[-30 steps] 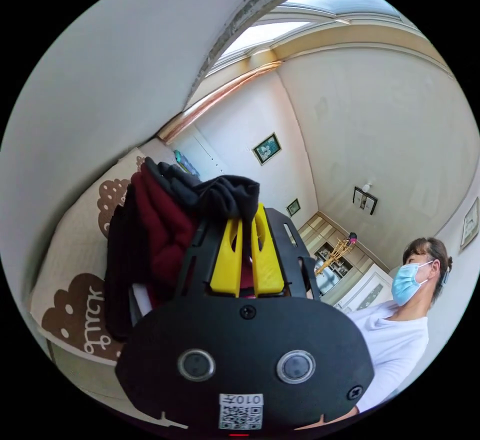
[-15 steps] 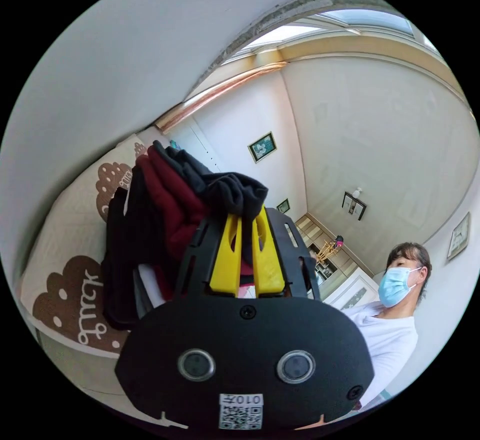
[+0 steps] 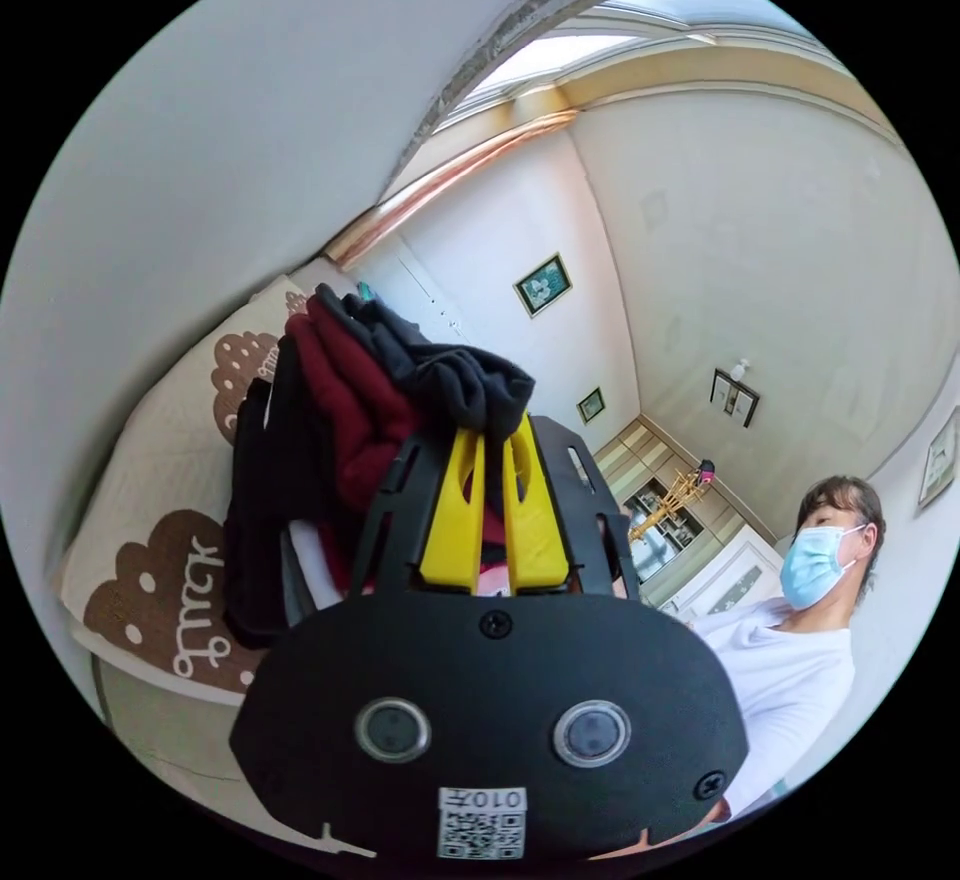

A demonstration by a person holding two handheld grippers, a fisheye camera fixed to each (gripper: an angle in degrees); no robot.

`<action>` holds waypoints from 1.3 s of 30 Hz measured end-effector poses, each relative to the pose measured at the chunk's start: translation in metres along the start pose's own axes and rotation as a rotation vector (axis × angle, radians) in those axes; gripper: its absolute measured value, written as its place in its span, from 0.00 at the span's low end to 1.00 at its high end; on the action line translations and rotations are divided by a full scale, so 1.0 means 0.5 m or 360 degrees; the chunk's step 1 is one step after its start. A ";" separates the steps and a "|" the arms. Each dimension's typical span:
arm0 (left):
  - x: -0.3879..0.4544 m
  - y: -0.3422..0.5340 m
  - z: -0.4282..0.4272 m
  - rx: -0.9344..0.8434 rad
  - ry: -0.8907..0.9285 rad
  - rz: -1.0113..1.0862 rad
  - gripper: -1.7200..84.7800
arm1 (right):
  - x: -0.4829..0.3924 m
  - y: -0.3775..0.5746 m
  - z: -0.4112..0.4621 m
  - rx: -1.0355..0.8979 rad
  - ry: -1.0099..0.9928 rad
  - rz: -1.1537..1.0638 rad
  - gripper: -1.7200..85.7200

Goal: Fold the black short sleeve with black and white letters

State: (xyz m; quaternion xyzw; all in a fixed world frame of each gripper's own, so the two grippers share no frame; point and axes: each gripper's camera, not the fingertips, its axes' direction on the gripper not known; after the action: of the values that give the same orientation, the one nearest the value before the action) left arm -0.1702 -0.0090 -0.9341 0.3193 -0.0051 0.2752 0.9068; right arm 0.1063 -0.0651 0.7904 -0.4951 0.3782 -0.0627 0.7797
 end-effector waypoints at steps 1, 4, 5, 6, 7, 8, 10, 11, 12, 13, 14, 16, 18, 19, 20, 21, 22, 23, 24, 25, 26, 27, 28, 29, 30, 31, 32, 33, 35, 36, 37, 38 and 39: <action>0.001 0.006 0.008 0.0008 -0.0007 -0.0006 0.06 | 0.003 0.003 0.000 0.0000 -0.0002 -0.0001 0.08; 0.027 0.014 0.032 0.0028 -0.0119 0.0041 0.06 | 0.013 0.018 -0.003 -0.0003 -0.0010 0.0000 0.08; 0.044 0.011 0.045 0.0027 -0.0172 0.0080 0.06 | 0.014 0.020 -0.006 -0.0010 -0.0005 -0.0010 0.08; 0.052 0.010 0.052 0.0023 -0.0194 0.0100 0.06 | 0.012 0.023 -0.012 -0.0010 0.0006 -0.0028 0.08; 0.065 0.007 0.068 0.0013 -0.0223 0.0127 0.07 | 0.010 0.024 -0.015 -0.0006 0.0015 -0.0038 0.08; 0.071 0.006 0.085 -0.0001 -0.0219 0.0136 0.07 | 0.008 0.029 -0.021 0.0000 0.0037 -0.0054 0.08; 0.066 0.012 0.112 -0.0028 -0.0184 0.0126 0.06 | 0.009 0.040 -0.028 -0.0005 0.0081 -0.0073 0.08; 0.053 0.021 0.130 -0.0058 -0.0156 0.0095 0.06 | 0.014 0.051 -0.030 -0.0012 0.0106 -0.0073 0.08; 0.044 0.027 0.138 -0.0062 -0.0127 0.0069 0.06 | 0.022 0.065 -0.033 -0.0014 0.0106 -0.0060 0.08; 0.034 0.044 0.153 -0.0042 -0.0050 0.0027 0.06 | 0.027 0.072 -0.035 -0.0009 0.0094 -0.0052 0.08; 0.038 0.056 0.164 -0.0009 -0.0014 0.0020 0.06 | 0.036 0.084 -0.044 0.0026 0.0044 -0.0051 0.08; 0.074 0.060 0.184 0.0039 -0.0036 0.0095 0.06 | 0.042 0.094 -0.070 0.0133 -0.0082 -0.0076 0.08; 0.123 0.049 0.217 0.0063 -0.0060 0.0188 0.06 | 0.029 0.090 -0.112 0.0228 -0.0105 -0.0142 0.08; 0.164 0.041 0.244 0.0087 -0.0088 0.0281 0.06 | 0.021 0.090 -0.123 0.0240 -0.0078 -0.0174 0.08; 0.206 0.037 0.277 0.0102 -0.0086 0.0373 0.06 | 0.004 0.092 -0.150 0.0263 -0.0016 -0.0233 0.08; 0.228 0.036 0.294 0.0107 -0.0077 0.0423 0.06 | -0.013 0.103 -0.183 0.0304 0.0018 -0.0285 0.08; 0.273 0.040 0.331 0.0115 -0.0038 0.0525 0.07 | -0.023 0.112 -0.202 0.0331 0.0021 -0.0317 0.08; 0.315 0.049 0.368 0.0109 0.0047 0.0609 0.07 | -0.041 0.137 -0.243 0.0394 0.0009 -0.0378 0.08; 0.335 0.056 0.387 0.0100 0.0101 0.0644 0.07 | -0.060 0.169 -0.288 0.0452 -0.0002 -0.0433 0.08; 0.373 0.073 0.429 0.0065 0.0212 0.0706 0.07 | -0.069 0.187 -0.311 0.0473 -0.0001 -0.0459 0.08; 0.406 0.094 0.474 0.0010 0.0318 0.0750 0.07 | -0.087 0.228 -0.356 0.0509 0.0019 -0.0503 0.08; 0.420 0.106 0.498 -0.0016 0.0367 0.0761 0.07 | -0.102 0.273 -0.398 0.0538 0.0049 -0.0526 0.08; 0.442 0.134 0.549 -0.0073 0.0455 0.0761 0.07 | -0.108 0.297 -0.418 0.0550 0.0063 -0.0534 0.08; 0.461 0.166 0.603 -0.0128 0.0533 0.0758 0.07 | -0.119 0.347 -0.454 0.0576 0.0100 -0.0547 0.08; 0.469 0.185 0.631 -0.0154 0.0565 0.0756 0.07 | -0.126 0.403 -0.487 0.0607 0.0146 -0.0553 0.08; 0.480 0.225 0.690 -0.0203 0.0614 0.0732 0.07 | -0.129 0.431 -0.502 0.0619 0.0174 -0.0555 0.08; 0.487 0.269 0.752 -0.0261 0.0653 0.0702 0.07 | -0.129 0.491 -0.530 0.0639 0.0237 -0.0546 0.08; 0.489 0.294 0.784 -0.0292 0.0673 0.0687 0.07 | -0.124 0.554 -0.557 0.0665 0.0294 -0.0517 0.08; 0.489 0.405 0.918 -0.0398 0.0739 0.0597 0.07 | -0.103 0.650 -0.595 0.0721 0.0355 -0.0437 0.08; 0.488 0.434 0.953 -0.0428 0.0755 0.0569 0.07 | -0.085 0.712 -0.621 0.0773 0.0378 -0.0370 0.08; 0.485 0.492 1.026 -0.0494 0.0791 0.0517 0.07 | -0.075 0.742 -0.634 0.0802 0.0385 -0.0336 0.08; 0.479 0.544 1.099 -0.0557 0.0831 0.0449 0.07 | -0.055 0.798 -0.662 0.0865 0.0384 -0.0261 0.08; 0.477 0.567 1.135 -0.0584 0.0853 0.0417 0.07 | -0.036 0.845 -0.689 0.0927 0.0379 -0.0201 0.08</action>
State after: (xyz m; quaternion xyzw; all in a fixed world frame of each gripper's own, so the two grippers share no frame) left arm -0.0158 -0.0382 -0.2746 0.0640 0.1429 0.4577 0.8752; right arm -0.2478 -0.0944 0.3766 -0.2626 0.4014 -0.2741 0.8336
